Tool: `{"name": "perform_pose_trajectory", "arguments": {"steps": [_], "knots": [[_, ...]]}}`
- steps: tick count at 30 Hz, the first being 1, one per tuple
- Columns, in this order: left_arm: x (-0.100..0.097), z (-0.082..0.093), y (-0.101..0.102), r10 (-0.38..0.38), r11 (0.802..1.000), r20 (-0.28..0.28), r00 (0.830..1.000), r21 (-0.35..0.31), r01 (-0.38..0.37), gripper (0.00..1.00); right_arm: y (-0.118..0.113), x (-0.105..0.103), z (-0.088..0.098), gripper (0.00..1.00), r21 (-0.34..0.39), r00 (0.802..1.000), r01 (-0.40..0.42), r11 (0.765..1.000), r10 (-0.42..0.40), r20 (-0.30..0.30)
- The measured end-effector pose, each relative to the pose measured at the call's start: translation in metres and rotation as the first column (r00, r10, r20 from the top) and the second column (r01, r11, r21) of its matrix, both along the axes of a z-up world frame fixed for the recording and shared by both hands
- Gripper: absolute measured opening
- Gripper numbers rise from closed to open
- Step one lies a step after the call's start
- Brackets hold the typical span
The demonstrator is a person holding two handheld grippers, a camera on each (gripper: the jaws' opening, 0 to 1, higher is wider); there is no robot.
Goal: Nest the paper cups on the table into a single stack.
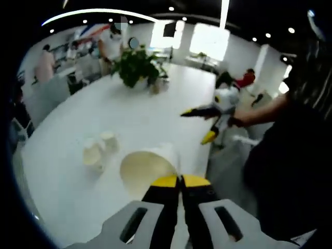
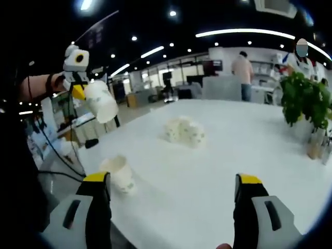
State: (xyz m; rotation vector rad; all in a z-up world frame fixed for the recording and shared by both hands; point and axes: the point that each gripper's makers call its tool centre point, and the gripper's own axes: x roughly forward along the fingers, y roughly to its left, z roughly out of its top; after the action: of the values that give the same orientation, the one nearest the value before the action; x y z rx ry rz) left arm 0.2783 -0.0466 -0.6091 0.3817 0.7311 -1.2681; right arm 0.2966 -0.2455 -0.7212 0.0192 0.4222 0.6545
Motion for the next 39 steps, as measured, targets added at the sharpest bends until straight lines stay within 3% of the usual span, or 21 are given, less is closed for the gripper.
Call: {"name": "perform_pose_trajectory", "arguments": {"steps": [2, 6, 11, 17, 20, 22, 25, 28, 32, 37, 39], "knots": [[-0.004, -0.004, 0.003, -0.032, 0.997, 0.016, 0.999, 0.069, 0.031, 0.0, 0.003, -0.003, 0.0, 0.98, -0.023, 1.0, -0.02, 1.0, 0.02, 0.007], [-0.014, -0.011, -0.003, -0.064, 0.994, -0.004, 0.998, 0.09, 0.064, 0.0, 0.009, -0.006, -0.002, 0.98, -0.045, 0.999, -0.048, 0.998, 0.049, 0.009], [-0.021, -0.021, -0.007, -0.121, 0.982, 0.033, 0.992, 0.149, 0.115, 0.0, 0.011, -0.005, -0.001, 0.98, -0.037, 0.999, -0.051, 0.998, 0.052, 0.013], [-0.027, -0.038, -0.011, -0.161, 0.969, 0.032, 0.986, 0.196, 0.152, 0.0, 0.006, -0.002, 0.001, 0.98, -0.036, 0.999, -0.045, 0.998, 0.045, 0.016], [-0.028, -0.046, -0.01, -0.226, 0.945, 0.063, 0.972, 0.256, 0.203, 0.0, 0.003, -0.001, 0.001, 0.98, -0.038, 0.999, -0.041, 0.998, 0.042, 0.014], [-0.03, -0.054, -0.008, -0.238, 0.932, 0.051, 0.97, 0.293, 0.214, 0.0, 0.002, 0.0, 0.0, 0.98, -0.034, 0.999, -0.036, 0.999, 0.037, 0.013], [-0.029, -0.059, -0.012, -0.257, 0.925, 0.058, 0.965, 0.302, 0.228, 0.0, 0.001, 0.001, 0.001, 0.98, -0.021, 1.0, -0.026, 0.999, 0.026, 0.01], [-0.028, -0.065, -0.015, -0.308, 0.906, 0.086, 0.948, 0.329, 0.264, 0.0, 0.0, 0.001, 0.001, 0.98, -0.019, 1.0, -0.023, 1.0, 0.023, 0.008], [-0.031, -0.073, -0.017, -0.34, 0.885, 0.074, 0.937, 0.361, 0.293, 0.0, -0.001, 0.001, 0.002, 0.98, -0.02, 1.0, -0.024, 1.0, 0.024, 0.009], [-0.032, -0.077, -0.023, -0.354, 0.883, 0.078, 0.932, 0.355, 0.306, 0.0, -0.004, 0.002, 0.002, 0.98, -0.017, 1.0, -0.017, 1.0, 0.017, 0.008], [-0.032, -0.082, -0.022, -0.368, 0.871, 0.074, 0.927, 0.376, 0.316, 0.0, -0.005, 0.002, 0.002, 0.98, -0.014, 1.0, -0.014, 1.0, 0.014, 0.008]]}}
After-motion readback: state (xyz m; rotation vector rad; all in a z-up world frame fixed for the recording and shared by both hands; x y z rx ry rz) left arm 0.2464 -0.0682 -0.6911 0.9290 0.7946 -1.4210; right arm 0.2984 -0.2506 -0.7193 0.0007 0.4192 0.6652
